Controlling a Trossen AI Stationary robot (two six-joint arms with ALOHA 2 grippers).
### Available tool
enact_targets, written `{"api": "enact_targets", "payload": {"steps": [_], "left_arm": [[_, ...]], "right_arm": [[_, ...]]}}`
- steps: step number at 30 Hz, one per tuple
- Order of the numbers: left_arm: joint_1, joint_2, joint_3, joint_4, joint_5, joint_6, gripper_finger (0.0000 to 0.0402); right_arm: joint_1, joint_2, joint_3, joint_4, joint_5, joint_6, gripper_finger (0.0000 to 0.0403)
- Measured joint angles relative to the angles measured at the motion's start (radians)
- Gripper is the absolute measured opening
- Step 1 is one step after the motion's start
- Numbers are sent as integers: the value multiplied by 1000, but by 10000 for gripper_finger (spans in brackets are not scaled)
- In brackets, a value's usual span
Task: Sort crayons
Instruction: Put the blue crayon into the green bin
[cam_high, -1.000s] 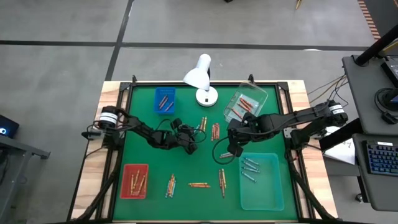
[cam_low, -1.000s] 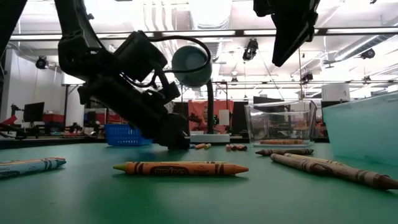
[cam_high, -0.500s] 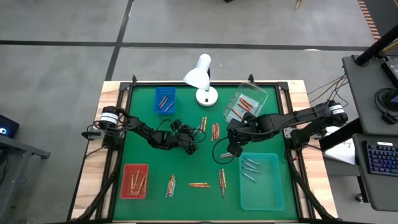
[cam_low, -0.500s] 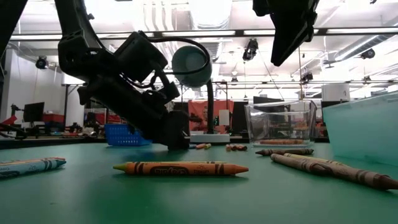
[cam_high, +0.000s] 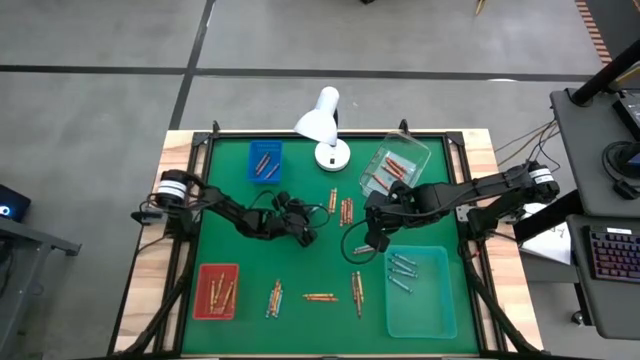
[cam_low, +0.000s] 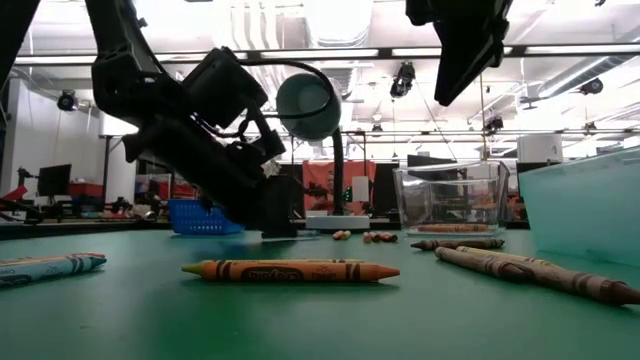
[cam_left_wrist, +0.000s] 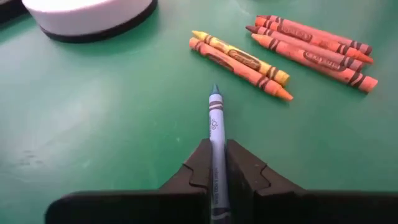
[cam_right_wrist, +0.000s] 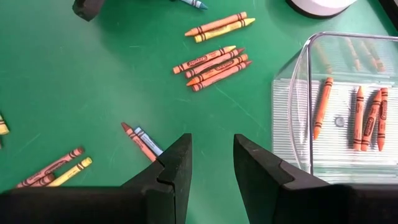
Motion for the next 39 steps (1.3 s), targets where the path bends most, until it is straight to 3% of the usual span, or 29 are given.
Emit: {"api": "enact_targets", "payload": {"steps": [7, 18, 25, 34, 39], "left_arm": [[-14, -57, 0, 10, 0, 27, 1], [-91, -189, -2, 129, 3, 201, 1], [-110, -286, -15, 238, 175, 291, 0], [-123, -375, -153, 621, 364, 361, 0], [-134, -369, -243, 854, 394, 365, 0]], "right_arm": [[29, 0, -46, 86, 8, -40, 107], [105, 0, -158, 311, 46, -63, 107], [166, 0, -267, 551, 59, -88, 107], [215, 0, -365, 880, 146, -241, 107], [216, 0, -375, 1056, 147, -370, 107]]}}
